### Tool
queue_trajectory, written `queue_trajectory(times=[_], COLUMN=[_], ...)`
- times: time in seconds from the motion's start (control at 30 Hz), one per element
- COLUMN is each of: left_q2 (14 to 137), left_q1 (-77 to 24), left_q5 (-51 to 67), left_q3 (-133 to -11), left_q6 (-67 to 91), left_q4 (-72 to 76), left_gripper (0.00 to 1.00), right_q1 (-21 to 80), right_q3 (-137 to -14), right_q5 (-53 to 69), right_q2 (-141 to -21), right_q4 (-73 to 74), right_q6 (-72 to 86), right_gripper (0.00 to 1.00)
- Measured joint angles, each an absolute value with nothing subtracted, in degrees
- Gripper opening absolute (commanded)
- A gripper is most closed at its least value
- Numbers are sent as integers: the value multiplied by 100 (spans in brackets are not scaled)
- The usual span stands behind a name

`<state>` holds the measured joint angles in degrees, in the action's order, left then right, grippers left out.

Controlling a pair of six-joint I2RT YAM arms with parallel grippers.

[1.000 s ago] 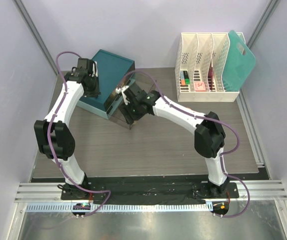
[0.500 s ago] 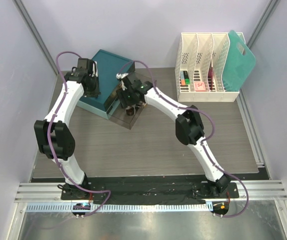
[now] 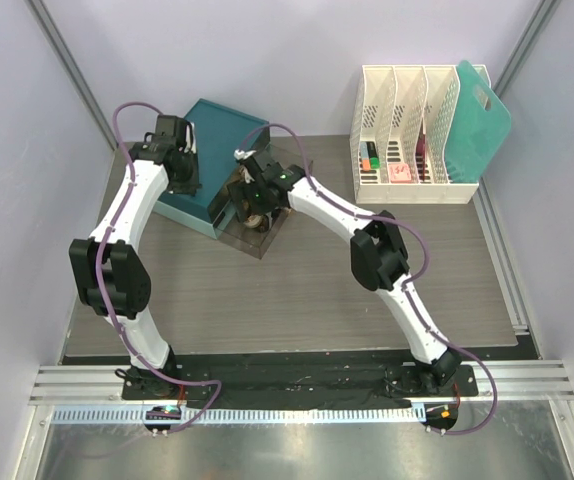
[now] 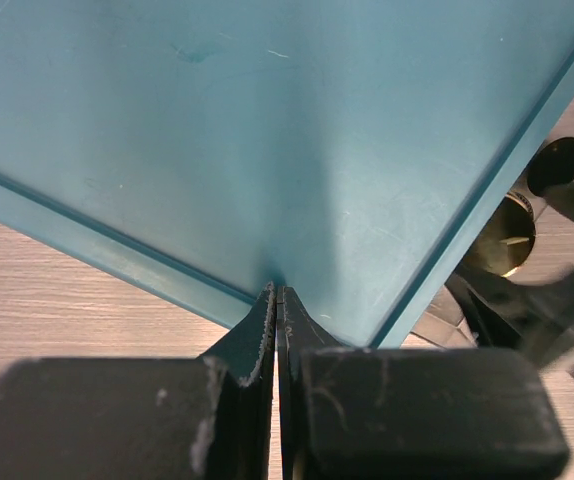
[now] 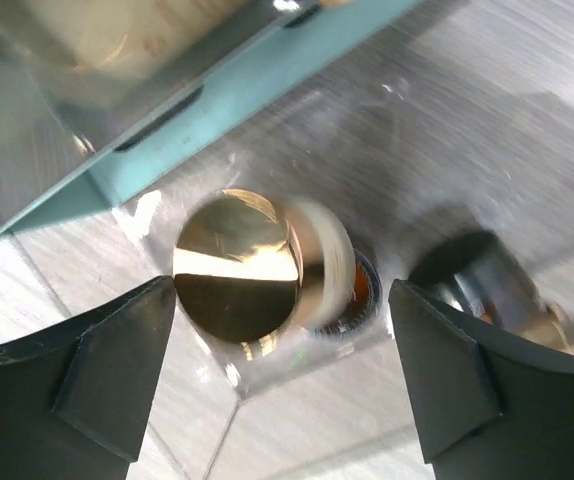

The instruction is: Organize the makeup

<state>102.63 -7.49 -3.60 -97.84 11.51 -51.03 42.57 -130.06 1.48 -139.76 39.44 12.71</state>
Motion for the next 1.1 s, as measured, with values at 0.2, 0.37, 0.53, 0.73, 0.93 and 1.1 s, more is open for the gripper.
queue_trajectory(times=[0.2, 0.37, 0.53, 0.73, 0.93, 1.1], left_q2=[10263, 10269, 10298, 10307, 10313, 10313], left_q1=[-749, -749, -749, -749, -749, -749], left_q5=[-357, -344, -327, -318, -318, -320], left_q3=[-9784, -9786, -9824, -9835, -9848, -9852], left_q6=[1151, 1153, 1153, 1151, 1151, 1151], left_q4=[-5105, -5105, -5127, -5142, -5153, -5157], left_gripper=[0, 0, 0, 0, 0, 0], right_q1=[4014, 3387, 2692, 2364, 2276, 1949], right_q3=[-11931, -10739, -9664, -8549, -8252, -8252], right_q5=[-233, -888, -1535, -1761, -1809, -1804], right_q2=[-12829, -11375, -10521, -10521, -10766, -11056], right_q4=[3839, 3647, 3494, 3577, 3645, 3612], right_q6=[1372, 1378, 1345, 1369, 1544, 1726], right_gripper=[95, 93, 85, 80, 78, 77])
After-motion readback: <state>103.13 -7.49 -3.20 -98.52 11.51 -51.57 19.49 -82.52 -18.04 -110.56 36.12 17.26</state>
